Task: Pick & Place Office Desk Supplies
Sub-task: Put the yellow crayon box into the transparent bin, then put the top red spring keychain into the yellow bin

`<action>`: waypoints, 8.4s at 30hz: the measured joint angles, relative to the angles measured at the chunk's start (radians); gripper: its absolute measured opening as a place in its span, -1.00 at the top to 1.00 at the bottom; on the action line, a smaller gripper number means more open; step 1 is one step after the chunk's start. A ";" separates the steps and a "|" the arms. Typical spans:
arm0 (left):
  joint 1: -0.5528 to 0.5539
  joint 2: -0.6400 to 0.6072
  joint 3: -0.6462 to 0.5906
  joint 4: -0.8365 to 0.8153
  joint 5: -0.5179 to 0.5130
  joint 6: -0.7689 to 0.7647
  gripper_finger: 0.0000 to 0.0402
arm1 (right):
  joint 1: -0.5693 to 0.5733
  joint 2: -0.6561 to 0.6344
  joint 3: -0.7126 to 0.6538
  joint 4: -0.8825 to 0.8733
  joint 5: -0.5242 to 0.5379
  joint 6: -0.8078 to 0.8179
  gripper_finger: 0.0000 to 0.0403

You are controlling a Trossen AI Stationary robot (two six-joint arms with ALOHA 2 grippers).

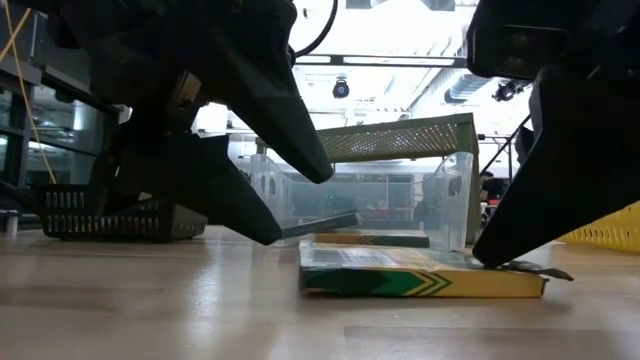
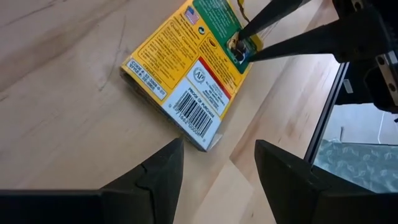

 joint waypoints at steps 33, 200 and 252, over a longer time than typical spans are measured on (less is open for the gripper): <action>0.000 0.000 0.000 0.017 -0.013 -0.002 0.05 | 0.043 0.001 0.000 -0.139 0.019 0.240 0.64; 0.435 -0.317 0.000 -0.219 0.193 0.536 0.88 | 0.229 -0.147 -0.002 0.409 0.111 -0.396 0.64; 0.472 -0.180 0.000 -0.124 0.231 0.530 0.62 | 0.229 -0.146 -0.002 0.409 0.116 -0.392 0.64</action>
